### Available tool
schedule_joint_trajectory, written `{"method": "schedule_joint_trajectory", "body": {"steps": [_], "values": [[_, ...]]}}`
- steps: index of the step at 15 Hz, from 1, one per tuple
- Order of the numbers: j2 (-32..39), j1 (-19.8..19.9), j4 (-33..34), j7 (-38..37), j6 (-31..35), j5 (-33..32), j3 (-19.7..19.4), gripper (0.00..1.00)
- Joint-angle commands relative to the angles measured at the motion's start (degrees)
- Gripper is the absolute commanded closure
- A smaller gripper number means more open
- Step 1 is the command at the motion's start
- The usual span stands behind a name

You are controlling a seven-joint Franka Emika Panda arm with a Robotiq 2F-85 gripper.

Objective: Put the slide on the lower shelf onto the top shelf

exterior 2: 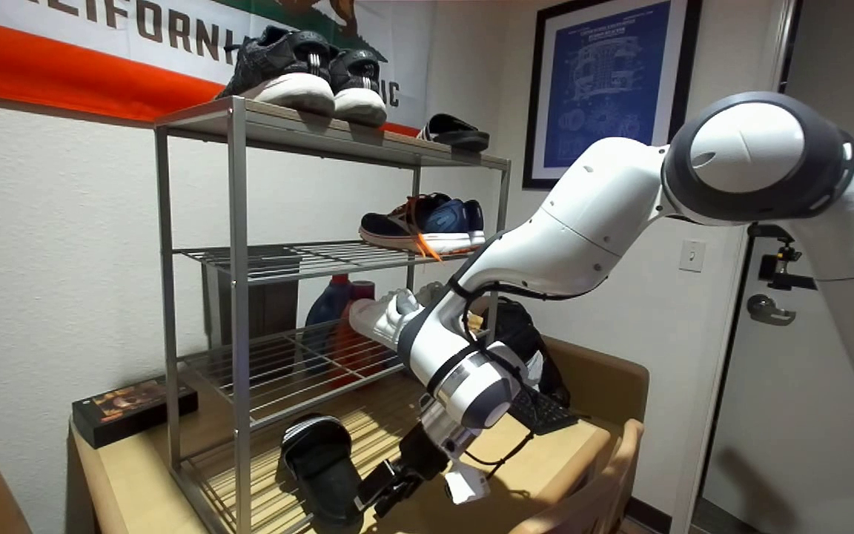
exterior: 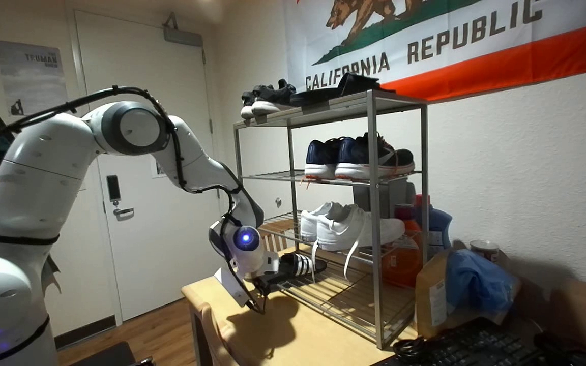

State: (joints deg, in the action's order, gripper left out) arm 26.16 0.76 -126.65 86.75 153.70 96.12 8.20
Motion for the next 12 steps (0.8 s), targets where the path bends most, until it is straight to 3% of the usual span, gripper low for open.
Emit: {"method": "schedule_joint_trajectory", "body": {"steps": [1, 2, 4, 8, 12], "values": [[1.5, 0.6, 1.7, 1.6, -0.6, 3.1, 0.1, 0.00], [1.7, 0.6, 2.0, 1.9, -0.5, 3.9, 0.1, 0.22], [2.0, 0.6, 2.5, 2.5, -0.5, 5.4, 0.0, 0.32], [2.0, 0.6, 3.0, 4.1, -0.5, 8.0, 0.0, 0.66], [1.3, 0.5, 2.4, 5.5, -0.7, 9.8, -0.1, 0.88]]}}
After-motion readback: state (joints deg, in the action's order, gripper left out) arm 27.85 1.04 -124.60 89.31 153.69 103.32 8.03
